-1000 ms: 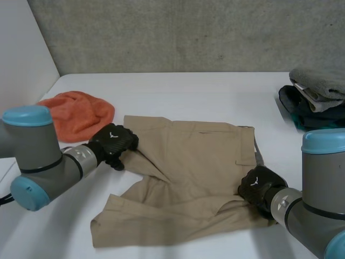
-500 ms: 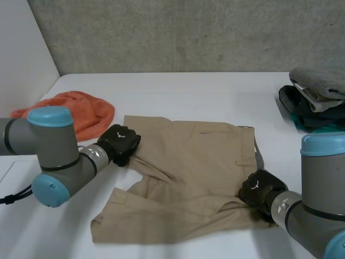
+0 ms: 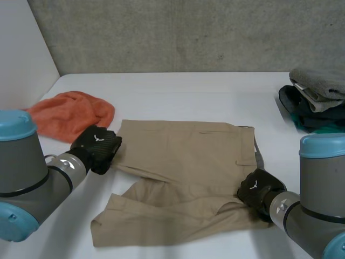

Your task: Fold the laundry.

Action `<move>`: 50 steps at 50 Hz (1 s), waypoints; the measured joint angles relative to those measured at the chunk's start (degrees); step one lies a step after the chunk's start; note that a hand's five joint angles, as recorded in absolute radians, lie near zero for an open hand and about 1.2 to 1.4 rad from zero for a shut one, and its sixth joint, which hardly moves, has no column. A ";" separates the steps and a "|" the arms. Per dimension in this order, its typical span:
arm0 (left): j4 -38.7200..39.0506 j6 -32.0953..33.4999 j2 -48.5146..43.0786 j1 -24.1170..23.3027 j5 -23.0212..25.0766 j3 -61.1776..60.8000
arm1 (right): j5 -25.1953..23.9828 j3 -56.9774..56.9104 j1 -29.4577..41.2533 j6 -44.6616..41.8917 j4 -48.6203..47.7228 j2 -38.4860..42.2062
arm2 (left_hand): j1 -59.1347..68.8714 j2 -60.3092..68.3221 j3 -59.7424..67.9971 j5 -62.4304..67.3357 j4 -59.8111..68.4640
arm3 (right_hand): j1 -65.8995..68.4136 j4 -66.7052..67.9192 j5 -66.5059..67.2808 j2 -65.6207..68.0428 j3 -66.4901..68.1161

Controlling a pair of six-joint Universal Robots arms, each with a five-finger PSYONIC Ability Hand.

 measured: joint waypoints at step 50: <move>-18.13 -6.90 11.16 -13.33 -8.42 -8.87 | 1.51 0.99 0.06 2.26 -0.06 -1.90 | 2.49 2.05 1.80 0.56 1.75 | 0.00 0.00 -0.01 0.00 0.00</move>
